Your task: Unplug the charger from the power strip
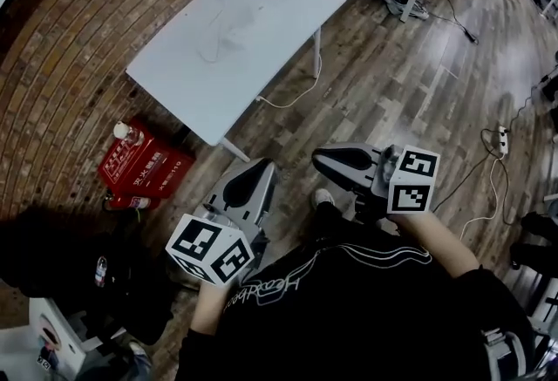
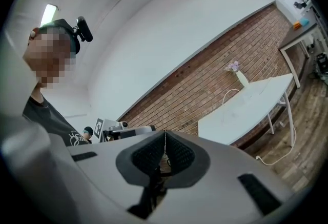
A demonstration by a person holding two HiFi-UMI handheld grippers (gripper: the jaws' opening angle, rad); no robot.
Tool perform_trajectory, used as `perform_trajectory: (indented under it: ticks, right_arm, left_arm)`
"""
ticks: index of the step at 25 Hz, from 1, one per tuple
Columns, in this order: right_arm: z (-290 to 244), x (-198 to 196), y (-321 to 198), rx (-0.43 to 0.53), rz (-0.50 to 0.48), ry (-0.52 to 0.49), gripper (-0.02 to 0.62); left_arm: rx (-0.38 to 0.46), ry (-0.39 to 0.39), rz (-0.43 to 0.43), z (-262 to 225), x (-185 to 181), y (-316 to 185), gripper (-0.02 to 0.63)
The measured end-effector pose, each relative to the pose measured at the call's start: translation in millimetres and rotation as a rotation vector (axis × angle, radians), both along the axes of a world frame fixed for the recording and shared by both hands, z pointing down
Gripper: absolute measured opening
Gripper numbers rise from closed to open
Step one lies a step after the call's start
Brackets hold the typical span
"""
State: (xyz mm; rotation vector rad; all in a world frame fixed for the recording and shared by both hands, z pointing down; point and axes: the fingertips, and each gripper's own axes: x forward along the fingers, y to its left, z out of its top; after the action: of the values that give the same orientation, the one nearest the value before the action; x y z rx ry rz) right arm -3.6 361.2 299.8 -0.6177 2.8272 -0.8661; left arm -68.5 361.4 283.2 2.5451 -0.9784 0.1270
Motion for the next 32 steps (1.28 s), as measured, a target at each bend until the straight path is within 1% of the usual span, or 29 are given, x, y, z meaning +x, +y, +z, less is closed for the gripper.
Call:
perform_trajectory:
  ticks: [3,6,10,14,16,21,24,27,30,32]
  right_arm:
    - [2,10,-47,-0.004,-0.014,-0.019,-0.003]
    - [3,27,-94,-0.004,-0.026,-0.035,-0.003]
    - [4,54,-148,-0.019,-0.030,-0.058,-0.003]
    - [4,80,-185,-0.008,-0.037,-0.050,-0.002]
    - [6,86,-198,0.002,-0.047,-0.031,-0.003]
    - [8,85,-230,0.001,-0.069,-0.016,-0.003]
    - [17,80,-257,-0.027,-0.074,-0.018,-0.003]
    - [32,74,-288,-0.063,-0.079,0.004,-0.003]
    - [40,68,-325,-0.097,-0.079,0.016,-0.003]
    - [43,63,-351,-0.112,-0.085,0.021,-0.003]
  left_arm:
    - [-0.018,-0.018,-0.020,6,8,-48,0.008]
    - [-0.011,-0.035,-0.034,6,23,-99,0.008]
    - [-0.037,-0.064,-0.084,8,40,-165,0.008]
    - [-0.037,-0.050,-0.128,6,47,-207,0.008]
    - [-0.028,-0.063,-0.142,7,48,-222,0.009]
    - [-0.016,-0.101,-0.184,11,32,-258,0.009]
    - [-0.021,-0.143,-0.206,24,15,-289,0.009]
    - [-0.039,-0.149,-0.231,39,-5,-325,0.016]
    - [-0.059,-0.159,-0.240,51,-24,-364,0.052]
    - [-0.069,-0.193,-0.230,59,-33,-390,0.108]
